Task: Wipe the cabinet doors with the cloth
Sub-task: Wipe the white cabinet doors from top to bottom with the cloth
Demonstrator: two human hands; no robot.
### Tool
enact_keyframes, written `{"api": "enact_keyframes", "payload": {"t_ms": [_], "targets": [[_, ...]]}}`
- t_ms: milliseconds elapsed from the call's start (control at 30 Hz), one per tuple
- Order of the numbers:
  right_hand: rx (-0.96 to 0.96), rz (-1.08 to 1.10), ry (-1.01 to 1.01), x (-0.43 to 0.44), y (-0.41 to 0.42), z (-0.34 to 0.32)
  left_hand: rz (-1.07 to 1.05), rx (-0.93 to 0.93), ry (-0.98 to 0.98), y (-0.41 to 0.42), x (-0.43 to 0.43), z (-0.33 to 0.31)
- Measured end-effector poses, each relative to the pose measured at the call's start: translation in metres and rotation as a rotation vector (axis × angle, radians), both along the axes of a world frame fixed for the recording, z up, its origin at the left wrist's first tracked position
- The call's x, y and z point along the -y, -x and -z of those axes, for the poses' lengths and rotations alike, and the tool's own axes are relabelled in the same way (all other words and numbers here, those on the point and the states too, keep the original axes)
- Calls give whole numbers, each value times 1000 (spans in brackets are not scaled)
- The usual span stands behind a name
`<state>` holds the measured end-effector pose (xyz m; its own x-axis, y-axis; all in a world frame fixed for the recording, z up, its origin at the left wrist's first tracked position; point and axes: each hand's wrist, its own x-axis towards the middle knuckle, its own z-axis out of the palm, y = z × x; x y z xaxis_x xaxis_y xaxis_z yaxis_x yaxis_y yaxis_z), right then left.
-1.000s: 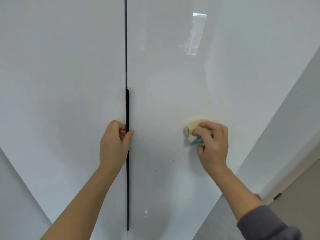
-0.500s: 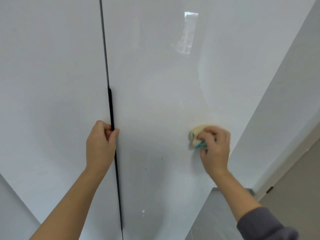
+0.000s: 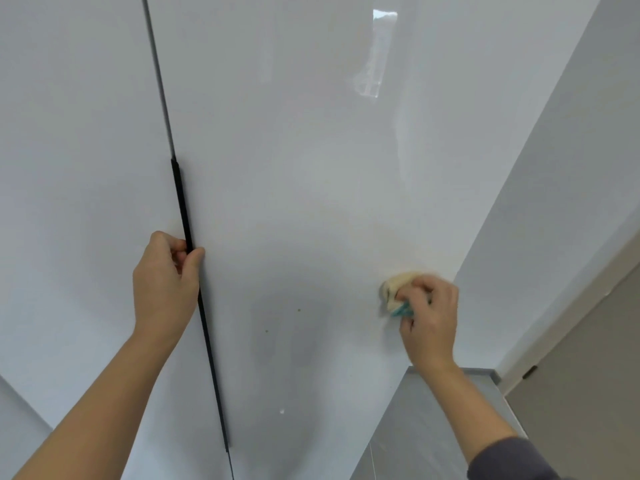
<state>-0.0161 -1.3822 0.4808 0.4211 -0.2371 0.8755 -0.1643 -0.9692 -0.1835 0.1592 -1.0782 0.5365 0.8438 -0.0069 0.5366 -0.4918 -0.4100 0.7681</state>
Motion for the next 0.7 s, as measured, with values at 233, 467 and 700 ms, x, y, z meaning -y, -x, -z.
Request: {"api": "enact_keyframes", "payload": {"t_ms": [233,467,700], "targets": [[28,-47,-29,23,5,-21,-29,11,-26,-3,-1,3],[-1,5,-111,15,6,43,-53,25,-29,-2,-1,6],[57,-135,-77,-27,-24,18,-65,46,-26,2,2,4]]}}
